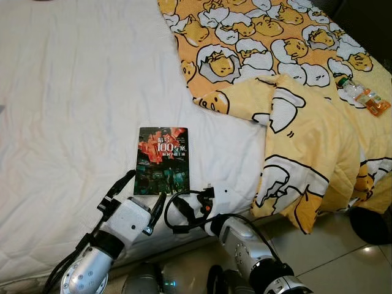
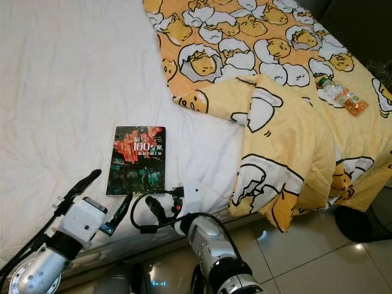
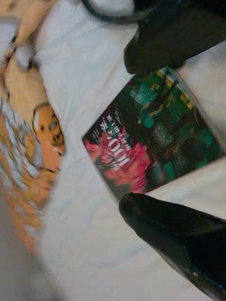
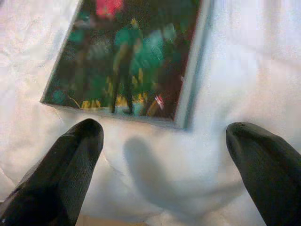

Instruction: Clean up the room

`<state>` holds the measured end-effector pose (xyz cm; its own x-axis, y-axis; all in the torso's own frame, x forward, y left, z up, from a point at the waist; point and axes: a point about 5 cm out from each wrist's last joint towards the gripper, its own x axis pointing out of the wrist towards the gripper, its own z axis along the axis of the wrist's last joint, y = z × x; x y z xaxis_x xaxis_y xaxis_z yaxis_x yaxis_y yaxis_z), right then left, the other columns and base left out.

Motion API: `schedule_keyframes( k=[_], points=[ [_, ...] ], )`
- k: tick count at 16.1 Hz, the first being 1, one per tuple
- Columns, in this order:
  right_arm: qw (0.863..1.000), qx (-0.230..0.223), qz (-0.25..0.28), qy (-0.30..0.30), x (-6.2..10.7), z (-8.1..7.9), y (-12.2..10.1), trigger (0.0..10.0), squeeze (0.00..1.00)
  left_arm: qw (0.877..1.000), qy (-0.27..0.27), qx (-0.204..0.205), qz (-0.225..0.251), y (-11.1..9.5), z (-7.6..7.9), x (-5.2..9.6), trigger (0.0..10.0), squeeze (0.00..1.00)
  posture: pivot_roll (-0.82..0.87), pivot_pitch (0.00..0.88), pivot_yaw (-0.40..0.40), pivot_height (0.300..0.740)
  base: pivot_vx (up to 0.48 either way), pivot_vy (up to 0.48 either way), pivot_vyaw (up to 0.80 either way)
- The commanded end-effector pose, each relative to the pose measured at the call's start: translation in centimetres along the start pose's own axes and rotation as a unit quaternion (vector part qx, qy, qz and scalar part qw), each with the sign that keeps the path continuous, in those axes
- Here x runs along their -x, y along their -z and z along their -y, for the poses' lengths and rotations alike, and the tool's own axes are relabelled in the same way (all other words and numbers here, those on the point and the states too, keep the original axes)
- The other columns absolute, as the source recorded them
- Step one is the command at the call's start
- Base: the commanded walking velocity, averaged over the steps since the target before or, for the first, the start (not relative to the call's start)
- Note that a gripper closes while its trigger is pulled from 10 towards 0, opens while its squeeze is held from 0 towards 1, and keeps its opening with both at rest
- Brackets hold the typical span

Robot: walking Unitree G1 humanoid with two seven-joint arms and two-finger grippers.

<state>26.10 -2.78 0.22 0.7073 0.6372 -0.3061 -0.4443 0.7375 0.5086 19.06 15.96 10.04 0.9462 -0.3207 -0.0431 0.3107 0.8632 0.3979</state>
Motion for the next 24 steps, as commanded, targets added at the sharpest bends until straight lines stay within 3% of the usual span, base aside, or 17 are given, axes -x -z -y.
schedule_keyframes(
  k=[1, 2, 3, 5, 6, 7, 9, 12, 14, 15, 16, 18, 21, 22, 24],
  points=[
    [0.995, -0.038, 0.029, -0.083, -1.6, -7.0, 1.3, 10.0, 0.00, 0.997, 0.001, 0.068, -0.032, 0.9, 0.6, -0.3, 10.0, 0.00, 0.29, 0.161, -0.112, 0.740, 0.000, 0.000, 0.00],
    [0.996, -0.010, 0.044, -0.080, -0.8, -6.4, 1.1, 10.0, 0.00, 0.995, -0.009, 0.094, -0.045, 1.6, 0.6, -0.7, 10.0, 0.00, 0.27, 0.152, -0.114, 0.740, 0.000, 0.000, 0.00],
    [0.994, 0.058, 0.060, -0.066, 0.8, -5.3, 0.9, 10.0, 0.00, 0.990, -0.026, 0.123, -0.064, 2.6, 0.4, -1.6, 10.0, 0.00, 0.24, 0.143, -0.119, 0.740, 0.000, 0.000, 0.00],
    [0.987, 0.139, 0.073, -0.013, 3.1, -3.4, 0.6, 10.0, 0.00, 0.987, -0.044, 0.131, -0.086, 4.0, -0.4, -3.4, 10.0, 0.00, 0.21, 0.129, -0.122, 0.740, 0.000, 0.000, 0.00],
    [0.981, 0.159, 0.094, 0.063, 5.0, -1.4, 0.1, 10.0, 1.00, 0.985, -0.060, 0.125, -0.107, 5.4, -1.3, -5.2, 10.0, 1.00, 0.18, 0.118, -0.123, 0.740, 0.000, 0.000, 0.00],
    [0.971, 0.168, 0.106, 0.130, 7.1, 0.7, -0.2, 10.0, 1.00, 0.979, -0.079, 0.135, -0.131, 6.5, -2.6, -7.0, 10.0, 1.00, 0.14, 0.104, -0.118, 0.740, 0.000, 0.000, 0.00],
    [0.962, 0.172, 0.095, 0.188, 9.4, 2.7, -0.1, 10.0, 1.00, 0.969, -0.109, 0.147, -0.167, 7.8, -4.4, -8.7, 10.0, 1.00, 0.09, 0.095, -0.104, 0.740, 0.000, 0.000, 0.00],
    [0.957, 0.173, 0.092, 0.213, 10.9, 3.0, 0.1, 10.0, 1.00, 0.963, -0.122, 0.149, -0.191, 8.4, -5.3, -9.9, 10.0, 1.00, 0.07, 0.102, -0.090, 0.740, 0.000, 0.000, 0.00],
    [0.957, 0.179, 0.082, 0.212, 11.3, 2.1, 0.8, 10.0, 1.00, 0.960, -0.126, 0.151, -0.197, 8.4, -5.8, -10.9, 10.0, 1.00, 0.04, 0.116, -0.080, 0.740, 0.000, 0.000, 0.00],
    [0.957, 0.181, 0.083, 0.210, 11.3, 1.8, 0.8, 10.0, 0.00, 0.959, -0.138, 0.148, -0.199, 8.4, -6.1, -10.9, 10.0, 0.00, 0.03, 0.119, -0.080, 0.740, 0.000, 0.000, 0.00],
    [0.957, 0.183, 0.083, 0.208, 11.6, 1.3, 0.8, 10.0, 0.00, 0.954, -0.160, 0.156, -0.199, 8.6, -6.6, -11.0, 10.0, 0.00, 0.02, 0.122, -0.080, 0.740, 0.000, 0.000, 0.00],
    [0.957, 0.183, 0.078, 0.210, 12.1, 1.3, 1.0, 10.0, 0.00, 0.952, -0.156, 0.182, -0.192, 8.7, -6.1, -11.0, 10.0, 0.00, 0.01, 0.119, -0.081, 0.740, 0.000, 0.000, 0.00],
    [0.957, 0.183, 0.061, 0.214, 12.9, 1.5, 1.4, 10.0, 0.00, 0.944, -0.148, 0.202, -0.216, 10.3, -4.2, -9.9, 10.0, 0.00, 0.01, 0.110, -0.084, 0.740, 0.000, 0.000, 0.00],
    [0.958, 0.183, 0.055, 0.215, 13.1, 1.6, 1.5, 10.0, 0.00, 0.940, -0.143, 0.228, -0.211, 10.6, -3.3, -9.5, 10.0, 0.00, 0.01, 0.107, -0.086, 0.740, 0.000, 0.000, 0.00],
    [0.958, 0.185, 0.052, 0.214, 13.2, 1.7, 1.5, 10.0, 0.00, 0.943, -0.128, 0.238, -0.194, 10.4, -2.2, -9.5, 10.0, 0.00, 0.00, 0.105, -0.088, 0.740, 0.000, 0.000, 0.00]
  ],
)
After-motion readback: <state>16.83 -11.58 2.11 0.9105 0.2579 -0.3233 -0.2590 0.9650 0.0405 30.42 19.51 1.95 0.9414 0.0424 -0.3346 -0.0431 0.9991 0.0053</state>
